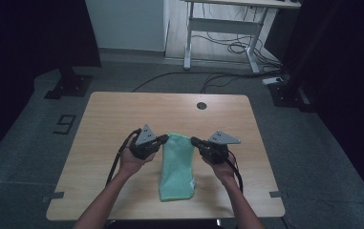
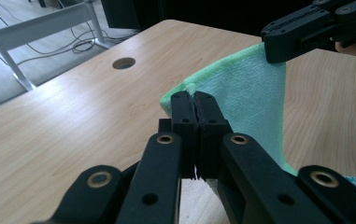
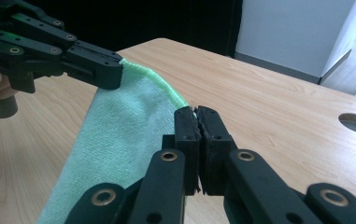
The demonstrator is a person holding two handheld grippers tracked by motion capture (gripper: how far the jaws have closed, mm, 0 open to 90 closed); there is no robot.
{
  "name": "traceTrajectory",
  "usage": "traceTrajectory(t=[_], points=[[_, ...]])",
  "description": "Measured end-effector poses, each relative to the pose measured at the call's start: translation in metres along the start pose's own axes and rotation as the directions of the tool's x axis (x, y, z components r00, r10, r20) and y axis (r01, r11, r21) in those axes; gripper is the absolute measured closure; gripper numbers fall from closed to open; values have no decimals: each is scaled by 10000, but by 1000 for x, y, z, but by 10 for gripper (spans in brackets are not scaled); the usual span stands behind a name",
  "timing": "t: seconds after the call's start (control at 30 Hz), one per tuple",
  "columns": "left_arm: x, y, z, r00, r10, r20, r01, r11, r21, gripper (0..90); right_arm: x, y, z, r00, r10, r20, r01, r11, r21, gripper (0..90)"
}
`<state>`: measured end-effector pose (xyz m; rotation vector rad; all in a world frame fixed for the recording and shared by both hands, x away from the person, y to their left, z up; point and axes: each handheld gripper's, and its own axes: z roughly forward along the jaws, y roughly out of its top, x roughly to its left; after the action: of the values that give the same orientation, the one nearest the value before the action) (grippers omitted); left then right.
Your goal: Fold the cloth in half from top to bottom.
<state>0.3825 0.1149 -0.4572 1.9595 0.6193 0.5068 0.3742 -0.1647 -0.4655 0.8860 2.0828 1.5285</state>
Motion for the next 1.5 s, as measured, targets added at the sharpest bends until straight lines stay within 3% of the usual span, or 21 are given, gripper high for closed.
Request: traceTrajectory(t=[0.2, 0.4, 0.6, 0.9, 1.1, 1.33, 1.5], points=[[-5, -5, -2, 10000, 39, 9, -39, 10000, 36, 884, 1, -5, -3, 9998, 109, -147, -108, 9999, 70, 874], [-17, -16, -13, 9997, 216, 126, -216, 9998, -45, 883, 12, -14, -14, 9993, -169, -348, 173, 9998, 111, 874], [-28, -27, -17, 9988, 422, 236, -426, 9989, 193, 882, 21, -25, -18, 9982, -263, -532, 282, 9990, 349, 874], [-31, -31, -19, 9981, 409, 457, -425, 9986, 330, 879, 25, -34, -19, 9965, -255, -801, 303, 9977, 599, 874], [-50, -45, -29, 9959, 536, 725, -569, 9974, 445, 876, 33, -47, -26, 9939, -201, -1083, 296, 9958, 866, 873], [-73, -65, -32, 9921, 453, 1170, -553, 9950, 835, 870, 44, -69, -34, 9897, -178, -1418, 355, 9918, 1231, 872], [-78, -75, -23, 9910, 224, 1321, -420, 9882, 1472, 865, 51, -84, -29, 9850, -89, -1720, 413, 9817, 1857, 871]])
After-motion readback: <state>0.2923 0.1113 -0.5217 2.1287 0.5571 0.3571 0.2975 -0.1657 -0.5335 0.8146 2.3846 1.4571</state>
